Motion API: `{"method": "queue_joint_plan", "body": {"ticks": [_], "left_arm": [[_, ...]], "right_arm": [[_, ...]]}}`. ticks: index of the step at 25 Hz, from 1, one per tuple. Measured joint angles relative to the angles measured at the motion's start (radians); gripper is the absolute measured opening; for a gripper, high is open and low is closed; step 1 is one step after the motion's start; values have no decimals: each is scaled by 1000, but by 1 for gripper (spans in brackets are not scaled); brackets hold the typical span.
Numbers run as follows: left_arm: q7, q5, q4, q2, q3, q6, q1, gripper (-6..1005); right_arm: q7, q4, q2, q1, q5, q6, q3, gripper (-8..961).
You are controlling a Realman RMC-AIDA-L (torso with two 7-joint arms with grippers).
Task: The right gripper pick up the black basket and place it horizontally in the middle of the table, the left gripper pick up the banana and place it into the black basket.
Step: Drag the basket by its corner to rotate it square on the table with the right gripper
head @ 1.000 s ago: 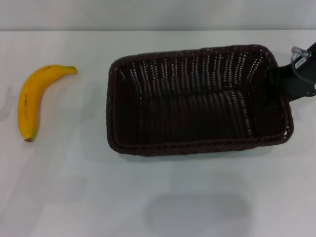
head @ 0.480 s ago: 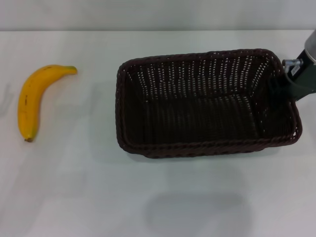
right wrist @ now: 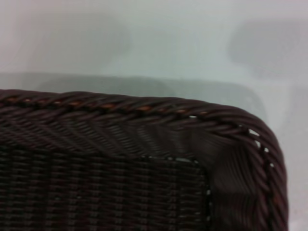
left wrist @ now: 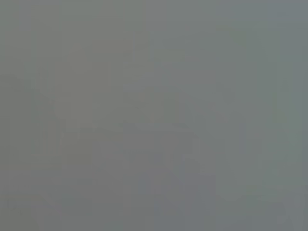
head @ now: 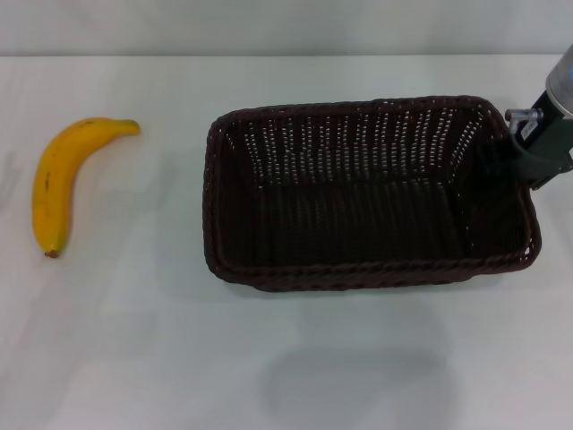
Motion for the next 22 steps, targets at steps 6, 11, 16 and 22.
{"method": "queue_joint_plan", "body": {"ticks": [6,11,16,22], "left_arm": [[0,0,0,0,0,-3,2,881],[0,0,0,0,0,-6,4,881],[0,1,0,0,0,-7,9,881],[-1,-14,0,0,0,-2,20,881]], "right_arm": [[24,-36,-1,-16,35,38,12,419],[56,-89,-7,-19,29,98,13,572],[76,-167,-18,-21,-1,150,12,627],[80,-259,-26,-56,-13,155,17,628]]}}
